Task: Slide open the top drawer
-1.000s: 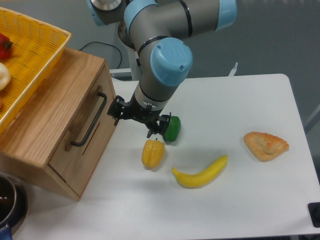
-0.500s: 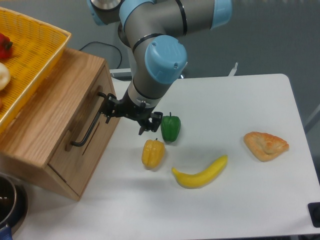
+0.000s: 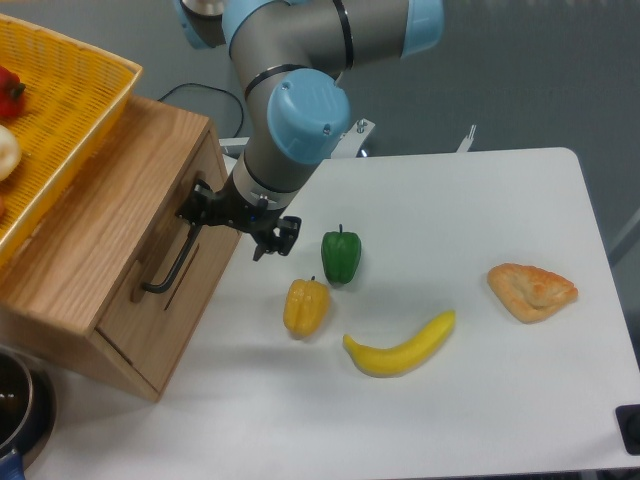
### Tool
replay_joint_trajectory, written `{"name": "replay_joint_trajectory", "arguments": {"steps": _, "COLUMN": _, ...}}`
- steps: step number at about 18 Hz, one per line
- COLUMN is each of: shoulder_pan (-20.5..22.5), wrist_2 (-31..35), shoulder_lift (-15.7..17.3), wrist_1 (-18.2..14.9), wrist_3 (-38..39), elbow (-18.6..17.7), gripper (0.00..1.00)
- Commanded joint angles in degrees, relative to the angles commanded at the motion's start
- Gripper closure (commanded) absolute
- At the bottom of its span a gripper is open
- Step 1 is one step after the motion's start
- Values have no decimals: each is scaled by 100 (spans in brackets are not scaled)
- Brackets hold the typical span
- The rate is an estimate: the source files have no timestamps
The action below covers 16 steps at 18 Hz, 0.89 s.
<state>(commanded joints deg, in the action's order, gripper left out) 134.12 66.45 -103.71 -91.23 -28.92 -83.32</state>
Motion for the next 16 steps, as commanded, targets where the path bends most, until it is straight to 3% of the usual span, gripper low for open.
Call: {"name": "replay_joint_trajectory", "arguments": {"steps": 16, "shoulder_pan": -105, "wrist_2": 70, "shoulder_lift": -53, "wrist_1": 18, "wrist_3": 44, "elbow": -61, "gripper": 0}}
